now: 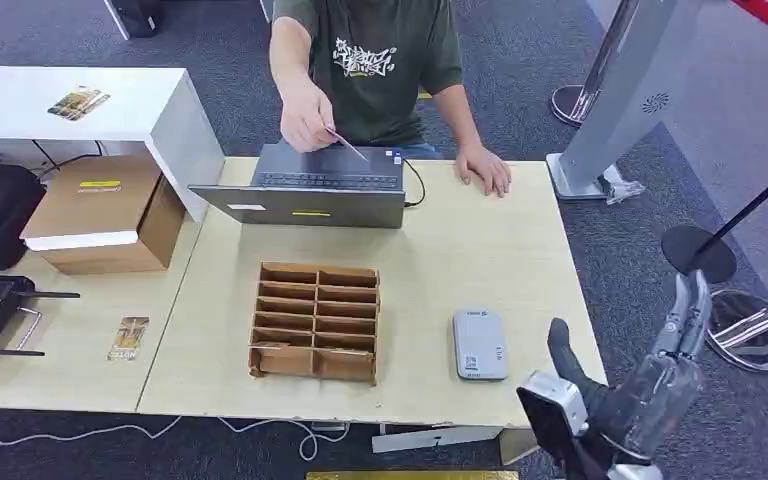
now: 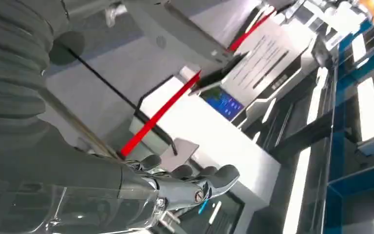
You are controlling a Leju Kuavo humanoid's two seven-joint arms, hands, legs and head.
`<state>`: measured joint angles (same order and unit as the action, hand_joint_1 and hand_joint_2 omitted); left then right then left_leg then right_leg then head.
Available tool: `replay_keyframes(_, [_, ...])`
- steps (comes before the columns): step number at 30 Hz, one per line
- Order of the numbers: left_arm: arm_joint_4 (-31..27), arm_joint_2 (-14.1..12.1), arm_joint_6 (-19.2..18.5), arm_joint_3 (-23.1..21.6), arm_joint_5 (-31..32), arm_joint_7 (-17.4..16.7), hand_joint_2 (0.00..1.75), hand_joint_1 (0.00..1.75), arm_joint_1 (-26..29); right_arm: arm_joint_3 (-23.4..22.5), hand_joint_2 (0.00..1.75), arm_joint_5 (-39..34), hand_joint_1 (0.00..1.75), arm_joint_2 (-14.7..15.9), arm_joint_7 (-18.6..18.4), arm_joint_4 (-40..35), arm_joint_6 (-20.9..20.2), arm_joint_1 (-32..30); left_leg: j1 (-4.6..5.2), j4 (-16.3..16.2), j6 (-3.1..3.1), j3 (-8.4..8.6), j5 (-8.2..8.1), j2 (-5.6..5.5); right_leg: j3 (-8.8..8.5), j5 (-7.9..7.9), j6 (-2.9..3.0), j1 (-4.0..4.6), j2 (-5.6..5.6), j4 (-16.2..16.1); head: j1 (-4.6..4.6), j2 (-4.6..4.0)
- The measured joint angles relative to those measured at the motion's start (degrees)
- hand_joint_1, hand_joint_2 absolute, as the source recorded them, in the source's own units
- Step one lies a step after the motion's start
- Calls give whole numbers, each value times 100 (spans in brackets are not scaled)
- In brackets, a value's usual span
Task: Pass the card to the sensor for recognition and then transmit it.
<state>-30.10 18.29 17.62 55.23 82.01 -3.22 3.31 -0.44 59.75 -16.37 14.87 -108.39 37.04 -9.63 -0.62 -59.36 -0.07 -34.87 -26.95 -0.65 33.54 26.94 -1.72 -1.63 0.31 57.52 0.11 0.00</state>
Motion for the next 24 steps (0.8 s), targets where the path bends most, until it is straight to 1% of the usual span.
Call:
replay_keyframes(2, [-20,-2,-74,-31,251,88,0,0,-1,37,175,758,0,95,-798,110,-481,465,0,0,0,11,1,2,-5,-2,-1,0,5,0,0,0])
replay_keyframes(3, [-22,-4,-85,-37,370,120,0,0,-2,78,175,1029,0,142,-1109,205,-784,726,0,-1,-3,9,4,3,-5,-8,0,0,5,0,-2,0])
replay_keyframes(5, [-22,-13,-92,-37,548,188,0,0,-8,190,175,1220,0,236,-1403,474,-1204,1310,0,-1,2,9,18,3,-2,-19,2,0,5,0,-2,0])
replay_keyframes(6, [-22,-20,-79,-37,620,219,0,0,-9,266,175,1263,0,299,-1493,648,-1383,1654,-1,-1,-4,7,25,4,4,-28,2,1,7,0,0,0])
replay_keyframes(9, [-13,-35,5,-39,673,271,0,0,-29,546,175,1356,0,444,-1664,1164,-1813,2513,-2,-2,-4,10,30,3,3,-28,1,1,7,1,-2,0])
replay_keyframes(13, [70,-52,116,-39,675,278,0,0,-64,872,175,1353,0,540,-1832,1734,-2137,3261,-2,-2,-6,9,31,2,3,-28,1,2,7,4,-2,0])
replay_keyframes(17, [147,-72,149,-59,675,276,0,0,-108,1095,175,1325,0,599,-1937,2189,-2388,3807,-2,-2,-6,8,31,1,4,-27,1,2,6,4,-2,0])
replay_keyframes(21, [225,-107,168,-87,675,267,0,0,-157,1259,175,1290,0,623,-1963,2525,-2517,4156,-2,-2,-6,5,30,0,6,-27,1,1,6,4,-2,0])
replay_keyframes(24, [304,-142,208,-94,675,258,0,0,-179,1375,175,1166,0,625,-1998,2771,-2693,4383,-2,-2,-5,4,29,0,7,-27,1,1,6,4,-2,0])
